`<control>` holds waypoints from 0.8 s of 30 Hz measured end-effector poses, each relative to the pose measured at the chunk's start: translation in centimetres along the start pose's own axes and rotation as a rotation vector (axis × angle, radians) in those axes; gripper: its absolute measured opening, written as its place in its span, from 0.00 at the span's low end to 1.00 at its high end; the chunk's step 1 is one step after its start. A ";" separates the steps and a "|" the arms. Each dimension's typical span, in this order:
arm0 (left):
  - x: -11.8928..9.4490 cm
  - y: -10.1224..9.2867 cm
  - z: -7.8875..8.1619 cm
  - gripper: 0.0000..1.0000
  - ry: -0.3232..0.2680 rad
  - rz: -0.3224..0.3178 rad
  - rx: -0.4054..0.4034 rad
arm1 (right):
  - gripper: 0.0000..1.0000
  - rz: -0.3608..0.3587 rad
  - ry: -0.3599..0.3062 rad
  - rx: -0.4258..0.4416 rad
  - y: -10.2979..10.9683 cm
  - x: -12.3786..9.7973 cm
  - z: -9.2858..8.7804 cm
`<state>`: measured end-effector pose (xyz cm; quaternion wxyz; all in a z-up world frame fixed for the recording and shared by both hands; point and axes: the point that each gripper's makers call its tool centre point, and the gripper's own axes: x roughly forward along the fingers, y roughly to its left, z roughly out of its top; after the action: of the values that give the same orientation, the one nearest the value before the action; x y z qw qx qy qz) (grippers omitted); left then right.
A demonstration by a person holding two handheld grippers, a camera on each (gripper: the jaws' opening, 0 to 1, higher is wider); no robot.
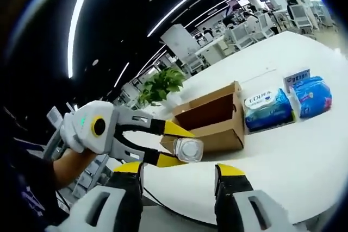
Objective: Operate the shoe box by opening the lid, removing the specified soft item, and placing it in the target area until the item is outside and the box remains undamaged.
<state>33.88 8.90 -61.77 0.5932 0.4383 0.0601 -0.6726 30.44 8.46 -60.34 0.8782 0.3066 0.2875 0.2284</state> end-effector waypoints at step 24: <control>1.7 -1.6 2.1 0.19 -0.018 -0.018 0.086 | 0.18 -0.083 -0.055 0.061 -1.9 0.4 0.8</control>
<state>31.57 6.82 -62.28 0.5684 0.4567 0.0295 -0.6837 31.64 7.02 -61.24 0.8846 0.3274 0.2826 0.1745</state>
